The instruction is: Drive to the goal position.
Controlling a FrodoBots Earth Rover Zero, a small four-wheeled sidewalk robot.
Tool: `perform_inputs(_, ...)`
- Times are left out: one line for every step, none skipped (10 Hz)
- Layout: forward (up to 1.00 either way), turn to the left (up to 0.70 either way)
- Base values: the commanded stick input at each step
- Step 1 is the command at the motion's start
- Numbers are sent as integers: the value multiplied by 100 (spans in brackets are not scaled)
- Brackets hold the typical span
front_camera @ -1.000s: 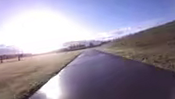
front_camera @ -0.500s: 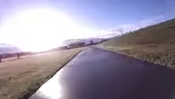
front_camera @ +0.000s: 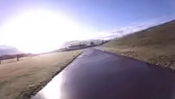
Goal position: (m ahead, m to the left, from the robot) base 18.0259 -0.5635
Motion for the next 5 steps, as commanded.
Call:
perform_inputs(100, 0)
perform_inputs(100, 0)
perform_inputs(100, 0)
perform_inputs(100, 0)
perform_inputs(100, 0)
